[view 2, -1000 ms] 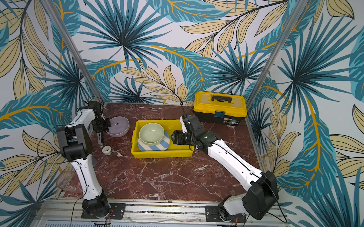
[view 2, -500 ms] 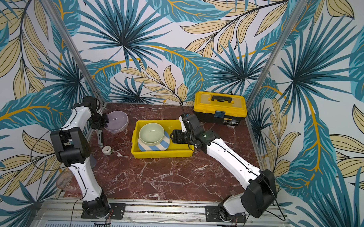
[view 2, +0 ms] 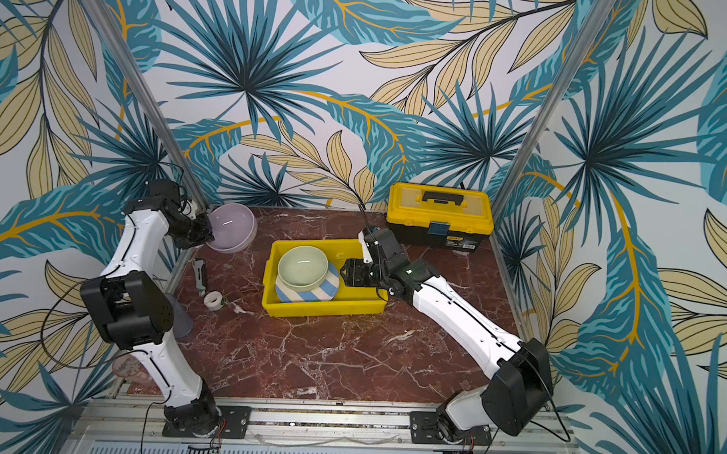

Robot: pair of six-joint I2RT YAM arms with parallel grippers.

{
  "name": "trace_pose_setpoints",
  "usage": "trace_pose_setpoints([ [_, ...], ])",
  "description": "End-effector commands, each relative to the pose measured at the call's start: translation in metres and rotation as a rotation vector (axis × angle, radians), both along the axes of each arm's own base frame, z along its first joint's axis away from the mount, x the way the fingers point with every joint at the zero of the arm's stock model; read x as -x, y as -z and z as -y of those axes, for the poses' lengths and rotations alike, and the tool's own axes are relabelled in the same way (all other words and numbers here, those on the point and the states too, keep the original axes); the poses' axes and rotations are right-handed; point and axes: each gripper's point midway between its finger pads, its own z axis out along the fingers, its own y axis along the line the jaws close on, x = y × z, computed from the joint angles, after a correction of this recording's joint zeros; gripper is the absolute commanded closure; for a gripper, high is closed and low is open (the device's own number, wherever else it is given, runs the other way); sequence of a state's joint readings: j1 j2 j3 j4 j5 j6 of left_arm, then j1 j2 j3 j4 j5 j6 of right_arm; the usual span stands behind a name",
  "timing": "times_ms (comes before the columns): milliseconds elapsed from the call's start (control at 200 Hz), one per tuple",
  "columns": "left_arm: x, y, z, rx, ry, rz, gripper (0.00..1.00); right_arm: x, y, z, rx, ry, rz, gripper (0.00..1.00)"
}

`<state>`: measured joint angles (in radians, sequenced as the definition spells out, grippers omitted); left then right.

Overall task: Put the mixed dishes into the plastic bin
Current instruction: 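Lift the lavender bowl with the left gripper and carry it over the bin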

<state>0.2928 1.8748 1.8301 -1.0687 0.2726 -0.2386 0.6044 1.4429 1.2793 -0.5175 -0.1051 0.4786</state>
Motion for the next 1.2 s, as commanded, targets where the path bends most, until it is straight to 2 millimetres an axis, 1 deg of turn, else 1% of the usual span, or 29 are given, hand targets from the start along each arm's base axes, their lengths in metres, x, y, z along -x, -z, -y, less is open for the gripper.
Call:
trace_pose_setpoints([
  [0, 0.002, -0.052, 0.024, 0.040, 0.056, 0.123, 1.00, -0.001, 0.003, 0.002, 0.016, 0.015, -0.016, 0.32],
  [170, 0.008, -0.068, 0.054, 0.029, 0.126, 0.127, 1.00, -0.002, 0.000, 0.002, 0.011, 0.015, -0.011, 0.32],
  [376, 0.018, -0.081, 0.095, 0.025, 0.215, 0.125, 1.00, 0.000, -0.002, 0.002, 0.012, 0.010, -0.009, 0.32],
  [646, 0.036, -0.084, 0.145, 0.028, 0.323, 0.103, 1.00, 0.005, -0.005, 0.010, 0.012, 0.028, 0.001, 0.32],
  [766, 0.044, -0.081, 0.168, 0.030, 0.369, 0.090, 1.00, 0.005, -0.005, 0.011, 0.012, 0.036, 0.003, 0.32],
  [921, 0.056, -0.069, 0.193, 0.015, 0.418, 0.051, 1.00, 0.006, -0.005, 0.014, 0.014, 0.047, 0.005, 0.32],
  [1072, 0.063, -0.052, 0.206, 0.013, 0.436, 0.000, 1.00, 0.007, -0.004, 0.017, 0.024, 0.052, 0.008, 0.32],
  [1197, 0.065, -0.038, 0.211, 0.014, 0.437, -0.041, 1.00, 0.008, -0.002, 0.018, 0.029, 0.050, 0.006, 0.32],
])
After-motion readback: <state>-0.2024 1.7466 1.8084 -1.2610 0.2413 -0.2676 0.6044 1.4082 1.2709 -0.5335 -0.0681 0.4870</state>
